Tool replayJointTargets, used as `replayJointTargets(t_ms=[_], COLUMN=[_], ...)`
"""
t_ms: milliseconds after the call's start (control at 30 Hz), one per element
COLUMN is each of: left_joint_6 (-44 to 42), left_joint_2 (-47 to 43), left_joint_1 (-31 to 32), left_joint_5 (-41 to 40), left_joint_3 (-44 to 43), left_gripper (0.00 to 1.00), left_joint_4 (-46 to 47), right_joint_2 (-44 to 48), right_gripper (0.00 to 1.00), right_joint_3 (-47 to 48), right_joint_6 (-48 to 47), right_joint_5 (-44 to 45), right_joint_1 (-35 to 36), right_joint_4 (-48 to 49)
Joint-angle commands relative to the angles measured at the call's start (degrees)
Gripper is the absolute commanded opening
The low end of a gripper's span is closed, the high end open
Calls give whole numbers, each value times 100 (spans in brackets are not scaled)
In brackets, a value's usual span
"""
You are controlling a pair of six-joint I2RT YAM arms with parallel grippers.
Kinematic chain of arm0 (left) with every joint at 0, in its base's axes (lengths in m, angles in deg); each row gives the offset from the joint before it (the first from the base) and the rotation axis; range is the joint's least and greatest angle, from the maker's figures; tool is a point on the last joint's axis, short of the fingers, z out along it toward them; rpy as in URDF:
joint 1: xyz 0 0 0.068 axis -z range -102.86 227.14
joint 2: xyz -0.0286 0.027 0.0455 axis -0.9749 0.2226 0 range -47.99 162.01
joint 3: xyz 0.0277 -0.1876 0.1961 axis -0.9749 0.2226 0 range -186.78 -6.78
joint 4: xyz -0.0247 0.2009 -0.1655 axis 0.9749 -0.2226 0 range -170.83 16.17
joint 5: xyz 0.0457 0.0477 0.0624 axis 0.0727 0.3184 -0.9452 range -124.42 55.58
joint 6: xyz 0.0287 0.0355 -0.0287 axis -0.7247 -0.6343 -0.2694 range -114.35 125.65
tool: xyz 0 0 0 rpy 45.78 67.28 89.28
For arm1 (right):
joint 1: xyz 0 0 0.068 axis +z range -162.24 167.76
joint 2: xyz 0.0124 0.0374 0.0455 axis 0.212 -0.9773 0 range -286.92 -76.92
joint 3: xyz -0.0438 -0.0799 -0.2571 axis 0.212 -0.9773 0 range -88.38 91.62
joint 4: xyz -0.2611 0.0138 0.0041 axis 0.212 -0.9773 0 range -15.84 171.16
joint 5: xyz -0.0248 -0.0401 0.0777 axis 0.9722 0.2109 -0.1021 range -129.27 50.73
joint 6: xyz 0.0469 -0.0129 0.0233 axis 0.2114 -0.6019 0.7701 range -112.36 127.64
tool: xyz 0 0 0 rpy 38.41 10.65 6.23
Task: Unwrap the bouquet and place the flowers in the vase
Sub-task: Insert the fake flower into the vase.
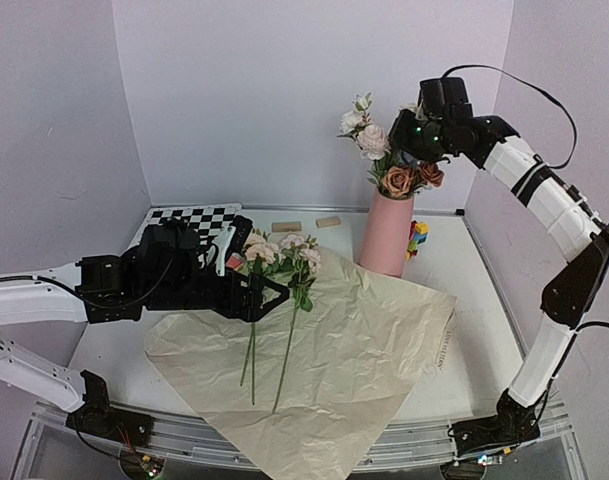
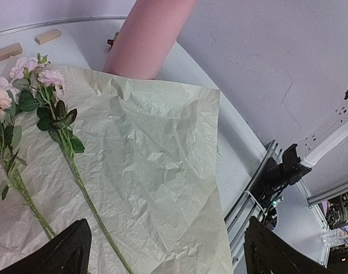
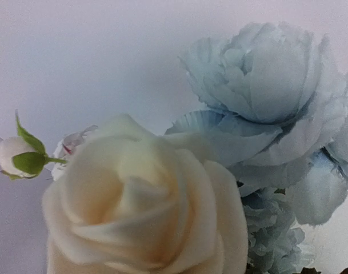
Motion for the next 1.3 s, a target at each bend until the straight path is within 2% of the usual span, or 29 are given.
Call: replayJointTargets(t_ms=[0,200,367,500,600,733,900,1100,1267], left_joint_6=[57,73,97,93,80,91,229,601,1005], left_joint_2=[-195,-235,-291,-286,-278,-213,66,630,1345], left_joint_1=[21,21,22,22,22,22,22,22,22], left_joint_5=[-20,-15,-53,-84,-129,-341,-767,-1181,-1364], left_joint_3=[-5,26,88,120,139,179,188,164,99], left_gripper=[94,94,94,94,94,94,94,83,75], left_joint_4=[149,149,150,149,143,99,-31,-77,-82], right_joint_2=[533,774,1058,1362,1728,2332,3007,3332,3305], right_gripper=[36,41,44,51,53,54,54,54,56], right_joint_3=[50,-174,-583,-1070,-1608,-2530,-4212,-5923,-6641], right_joint_6=[156,356,311,16,-190,-209,229,804,866], right_joint_5=[-278,-1042,-2322,-3046,-3018,-2541,-2074,-1647,-1578], right_joint_1=[23,24,31,207,461,980,1574,2173,2465], right_joint_4=[-45,-64,127,327,328,353,818,1525,2371])
